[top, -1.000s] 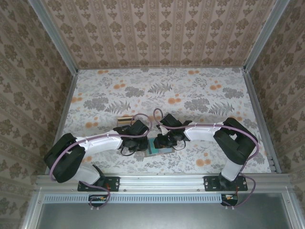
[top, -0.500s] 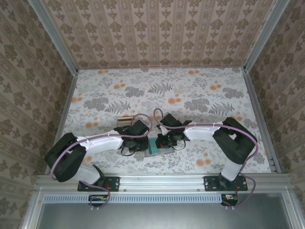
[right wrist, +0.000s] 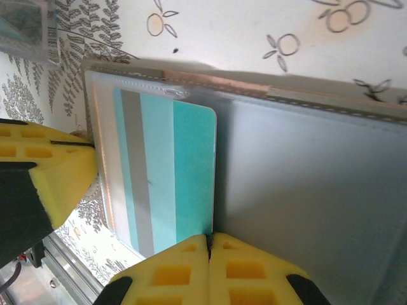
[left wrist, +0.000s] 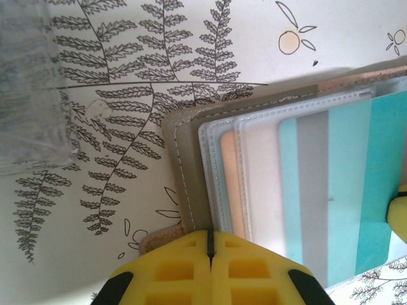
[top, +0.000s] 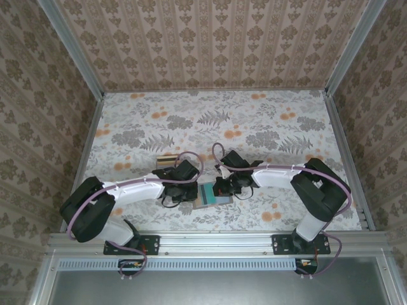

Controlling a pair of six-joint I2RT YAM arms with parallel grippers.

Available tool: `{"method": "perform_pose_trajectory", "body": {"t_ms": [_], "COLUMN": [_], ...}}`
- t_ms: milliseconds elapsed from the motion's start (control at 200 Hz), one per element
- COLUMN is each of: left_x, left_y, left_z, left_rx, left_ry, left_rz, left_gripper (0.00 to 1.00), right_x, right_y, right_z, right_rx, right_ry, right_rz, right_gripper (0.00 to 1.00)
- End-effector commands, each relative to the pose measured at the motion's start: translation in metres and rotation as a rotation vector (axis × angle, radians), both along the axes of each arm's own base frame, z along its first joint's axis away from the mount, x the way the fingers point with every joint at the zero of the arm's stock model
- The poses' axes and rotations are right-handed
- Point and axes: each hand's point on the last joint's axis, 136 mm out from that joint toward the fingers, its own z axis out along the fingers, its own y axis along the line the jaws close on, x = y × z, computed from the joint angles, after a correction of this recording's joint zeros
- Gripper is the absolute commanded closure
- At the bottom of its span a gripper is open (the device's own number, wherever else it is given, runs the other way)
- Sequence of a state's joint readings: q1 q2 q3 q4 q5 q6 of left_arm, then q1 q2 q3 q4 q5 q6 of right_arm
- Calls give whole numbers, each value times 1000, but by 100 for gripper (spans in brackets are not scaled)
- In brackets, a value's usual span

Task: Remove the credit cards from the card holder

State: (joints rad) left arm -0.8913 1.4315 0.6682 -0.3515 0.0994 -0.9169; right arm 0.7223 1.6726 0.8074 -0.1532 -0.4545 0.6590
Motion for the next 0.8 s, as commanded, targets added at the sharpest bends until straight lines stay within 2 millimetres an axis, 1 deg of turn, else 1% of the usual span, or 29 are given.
{"method": "perform_pose_trajectory", "body": {"t_ms": [0, 120, 155, 205, 290, 380, 490, 635, 705, 795], "left_x": [-10, -7, -6, -4, -1, -2, -5, -5, -6, -8], "left_y": [11, 7, 5, 2, -1, -2, -4, -4, -3, -2], "left_z": [-11, -4, 0, 5, 10, 7, 0, -3, -5, -8], "left_rx": [59, 52, 49, 45, 38, 40, 42, 42, 45, 49], "left_ry": [35, 25, 18, 5, -5, 7, 26, 30, 33, 42], "left_rz": [3, -9, -14, -24, -34, -42, -45, -42, -41, -40], "left_gripper": [100, 100, 100, 100, 100, 100, 100, 100, 100, 100], "right_x": [-4, -3, -3, -2, 1, 4, 5, 3, 2, 2], "right_y": [-4, 0, 1, 3, 7, 14, 18, 19, 20, 22], "right_z": [2, 1, 2, 2, 3, 5, 1, -7, -7, -6], "right_rx": [13, 30, 36, 42, 65, 85, 96, 87, 88, 98], "right_ry": [0, 7, 8, 6, 1, 4, 22, 49, 51, 53], "right_rz": [8, 10, 11, 9, 7, 10, 8, 12, 13, 18], "right_gripper": [100, 100, 95, 82, 78, 77, 76, 76, 74, 75]}}
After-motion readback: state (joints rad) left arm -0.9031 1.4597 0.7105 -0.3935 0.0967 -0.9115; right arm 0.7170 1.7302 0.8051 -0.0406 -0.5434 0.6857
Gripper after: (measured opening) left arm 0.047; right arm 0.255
